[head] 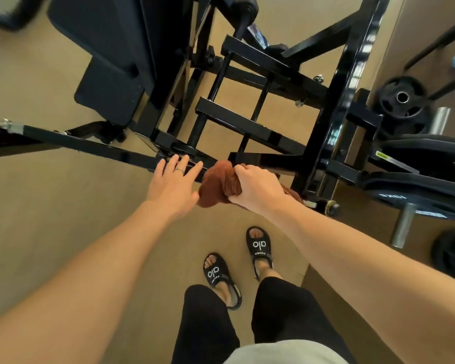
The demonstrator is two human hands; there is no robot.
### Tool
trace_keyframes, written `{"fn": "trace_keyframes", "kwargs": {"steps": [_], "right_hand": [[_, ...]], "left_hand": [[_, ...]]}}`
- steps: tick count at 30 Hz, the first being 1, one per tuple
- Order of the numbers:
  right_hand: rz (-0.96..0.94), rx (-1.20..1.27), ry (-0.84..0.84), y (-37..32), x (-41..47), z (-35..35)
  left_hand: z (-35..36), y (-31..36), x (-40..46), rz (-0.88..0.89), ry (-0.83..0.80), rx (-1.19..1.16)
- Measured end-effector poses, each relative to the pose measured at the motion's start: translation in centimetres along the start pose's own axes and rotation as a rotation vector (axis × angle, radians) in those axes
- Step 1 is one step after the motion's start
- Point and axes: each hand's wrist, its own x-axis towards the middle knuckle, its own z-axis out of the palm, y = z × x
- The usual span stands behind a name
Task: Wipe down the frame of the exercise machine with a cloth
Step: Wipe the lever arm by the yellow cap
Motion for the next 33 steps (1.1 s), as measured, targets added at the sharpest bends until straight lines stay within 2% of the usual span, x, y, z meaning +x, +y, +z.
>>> {"fn": "trace_keyframes", "kwargs": {"steps": [3, 6, 8, 10, 12, 14, 18, 22, 27, 30, 33], "right_hand": [[-0.053, 0.012, 0.018, -3.2, 3.3, 1.6], [-0.072, 0.144, 0.039, -5.8, 5.1, 2.8], [-0.088, 0.232, 0.037, -5.9, 5.2, 2.6], [-0.104, 0.134, 0.044, -4.8, 4.2, 1.9], [-0.036, 0.024, 0.048, -2.6, 2.4, 1.2], [0.068, -0.067, 0.046, 0.0, -0.1, 0.5], [0.118, -0.103, 0.063, 1.9, -2.5, 0.4], [0.077, -0.083, 0.09, -3.2, 1.9, 2.1], [0.056, 0.036, 0.069, -13.4, 10.1, 4.6], [0.055, 0.041, 0.093, -14.1, 10.4, 4.8], [0.038, 0.009, 0.128, -12.0, 8.1, 4.1]], "left_hand": [[0.8, -1.4, 0.8, -0.048, 0.032, 0.026], [1.4, -4.3, 0.9, -0.109, 0.069, 0.02], [1.8, -5.9, 1.0, -0.076, 0.085, 0.02], [1.9, -6.5, 1.2, 0.012, 0.087, 0.011], [1.8, -6.8, 1.6, 0.074, 0.1, -0.039], [1.7, -7.8, 2.1, 0.082, 0.075, -0.099], [2.1, -11.2, 3.1, 0.07, 0.025, -0.068], [2.3, -12.2, 5.1, 0.211, 0.058, 0.0], [3.5, -12.7, 6.0, 0.188, 0.045, 0.083], [3.8, -13.1, 6.5, 0.185, 0.004, 0.124], [3.7, -13.0, 6.7, 0.194, -0.068, 0.168]]}}
